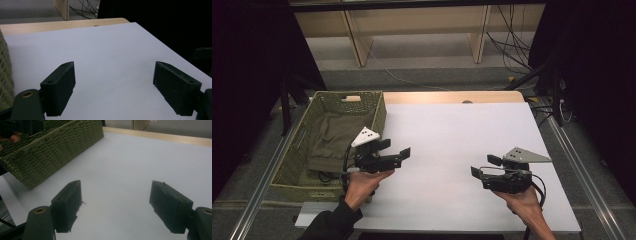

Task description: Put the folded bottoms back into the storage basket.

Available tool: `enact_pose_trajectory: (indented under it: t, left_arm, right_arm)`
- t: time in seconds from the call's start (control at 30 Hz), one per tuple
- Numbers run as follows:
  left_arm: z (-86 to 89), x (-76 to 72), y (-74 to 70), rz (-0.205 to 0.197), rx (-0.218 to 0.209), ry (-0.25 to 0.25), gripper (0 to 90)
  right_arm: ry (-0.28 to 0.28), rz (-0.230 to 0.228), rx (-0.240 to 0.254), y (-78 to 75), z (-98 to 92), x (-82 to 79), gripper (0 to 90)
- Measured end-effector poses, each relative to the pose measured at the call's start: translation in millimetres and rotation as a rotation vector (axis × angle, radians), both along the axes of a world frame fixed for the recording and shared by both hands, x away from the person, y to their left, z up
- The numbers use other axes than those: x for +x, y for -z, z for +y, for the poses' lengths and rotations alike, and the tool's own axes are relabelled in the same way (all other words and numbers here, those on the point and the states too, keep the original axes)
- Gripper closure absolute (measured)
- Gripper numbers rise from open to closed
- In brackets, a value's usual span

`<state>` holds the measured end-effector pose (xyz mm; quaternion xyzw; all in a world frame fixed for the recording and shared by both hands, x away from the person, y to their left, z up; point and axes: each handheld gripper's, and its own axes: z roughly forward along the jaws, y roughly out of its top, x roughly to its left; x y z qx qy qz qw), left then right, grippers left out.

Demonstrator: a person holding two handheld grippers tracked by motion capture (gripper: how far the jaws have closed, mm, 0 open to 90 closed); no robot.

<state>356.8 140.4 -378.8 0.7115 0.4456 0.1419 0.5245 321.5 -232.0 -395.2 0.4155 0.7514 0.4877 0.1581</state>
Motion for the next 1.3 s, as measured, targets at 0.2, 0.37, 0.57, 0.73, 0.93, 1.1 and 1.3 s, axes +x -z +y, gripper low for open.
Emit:
enact_pose_trajectory:
  t: [0.2,0.37,0.57,0.73,0.93,1.1,1.3]
  left_arm:
    - [-2.3,-13.2,14.6,-0.03,-0.007,0.024,17.1]
    - [-4.0,-24.0,23.2,-0.07,-0.026,0.021,17.1]
    - [-8.8,-36.8,39.7,-0.075,-0.022,0.049,16.1]
    - [-10.5,-41.0,43.7,-0.087,-0.009,0.061,15.9]
    - [-7.5,-40.4,41.8,-0.096,-0.03,0.048,15.9]
    - [-7.9,-40.2,43.3,-0.091,-0.031,0.054,15.9]
    - [-8.4,-40.0,43.6,-0.092,-0.031,0.053,15.9]
  right_arm:
    - [-0.002,-0.031,-0.002,2.7,0.8,-6.4,26.6]
    - [-0.003,-0.044,0.011,7.2,1.9,-12.6,26.6]
    - [-0.006,-0.07,-0.006,12.5,4.5,-21.3,25.5]
    - [0.0,-0.088,0.011,11.8,1.4,-27.7,25.3]
    - [0.011,-0.095,0.021,11.9,-1.1,-27.0,25.3]
    - [0.001,-0.095,0.014,12.5,0.3,-26.2,25.3]
    - [0.001,-0.092,0.015,13.0,0.3,-25.8,25.4]
